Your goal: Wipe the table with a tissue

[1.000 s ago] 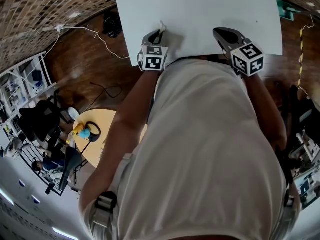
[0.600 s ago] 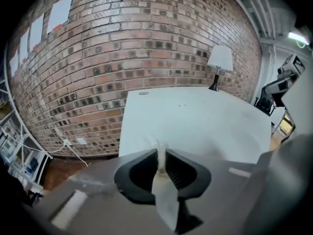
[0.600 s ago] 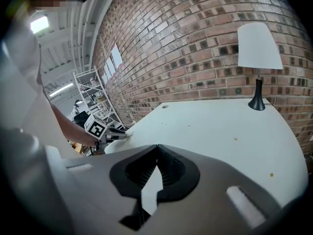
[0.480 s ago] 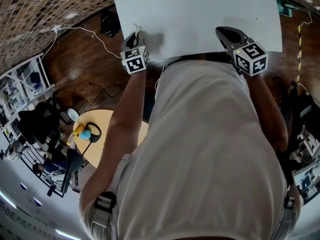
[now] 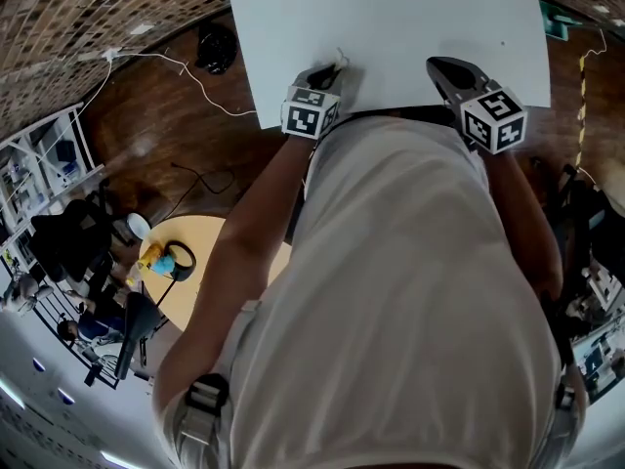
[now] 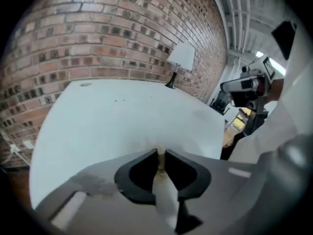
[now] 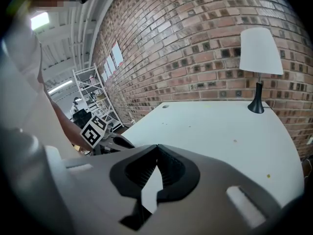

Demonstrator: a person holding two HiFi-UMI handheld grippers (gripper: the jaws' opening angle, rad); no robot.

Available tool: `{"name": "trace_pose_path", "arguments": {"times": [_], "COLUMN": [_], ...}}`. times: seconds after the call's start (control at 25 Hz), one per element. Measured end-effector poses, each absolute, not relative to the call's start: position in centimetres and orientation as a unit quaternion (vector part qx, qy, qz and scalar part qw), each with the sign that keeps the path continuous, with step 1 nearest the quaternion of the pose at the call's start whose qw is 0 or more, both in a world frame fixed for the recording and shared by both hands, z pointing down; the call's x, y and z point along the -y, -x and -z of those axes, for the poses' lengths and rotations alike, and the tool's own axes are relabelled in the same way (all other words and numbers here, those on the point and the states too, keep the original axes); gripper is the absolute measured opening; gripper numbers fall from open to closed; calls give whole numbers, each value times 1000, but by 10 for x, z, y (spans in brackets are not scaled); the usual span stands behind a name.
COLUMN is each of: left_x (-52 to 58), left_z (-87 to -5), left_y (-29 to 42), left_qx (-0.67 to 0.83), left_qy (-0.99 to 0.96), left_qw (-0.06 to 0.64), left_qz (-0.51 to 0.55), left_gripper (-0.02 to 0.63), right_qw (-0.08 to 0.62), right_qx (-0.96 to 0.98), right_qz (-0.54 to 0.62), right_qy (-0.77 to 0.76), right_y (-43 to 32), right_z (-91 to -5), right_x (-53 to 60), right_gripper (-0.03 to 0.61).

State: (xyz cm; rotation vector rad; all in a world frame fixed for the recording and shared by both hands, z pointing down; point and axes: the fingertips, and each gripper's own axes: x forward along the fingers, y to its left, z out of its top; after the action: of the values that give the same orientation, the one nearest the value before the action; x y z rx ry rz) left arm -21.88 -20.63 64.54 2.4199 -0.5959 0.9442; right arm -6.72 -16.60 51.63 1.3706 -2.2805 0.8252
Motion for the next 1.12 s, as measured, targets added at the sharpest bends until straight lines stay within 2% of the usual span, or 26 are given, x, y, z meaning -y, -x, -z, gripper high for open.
{"name": "trace_pose_path", "arguments": {"times": [0.16,0.48,0.72,0.92,1.12], "left_x": [201,215,233,266,271], "left_z": [-643,-620,-624,-600,-603], "left_y": [214,229,243,284,239], "left_qx": [162,209,265,297,298], "left_qy": [-886,-895,-883,-879,-879], "left_qw": [275,306,304,278,285], "left_qz": [-336,-248,-241,-248,-240], "left_gripper": [55,58,58,60,60], "right_qw": [177,173,165,135,149], "right_qx": [805,804,801,819,813], "right_qz": [-288,-289,-290,-280,-296], "right_qy": [-488,-490,-497,-482,-478], "right_y": [70,76,68,107,72], "right_z": [-514,-517,-519,-520,-521], "right_x": [170,170,178,204,190], "right_gripper": [8,8,8,8,8]}}
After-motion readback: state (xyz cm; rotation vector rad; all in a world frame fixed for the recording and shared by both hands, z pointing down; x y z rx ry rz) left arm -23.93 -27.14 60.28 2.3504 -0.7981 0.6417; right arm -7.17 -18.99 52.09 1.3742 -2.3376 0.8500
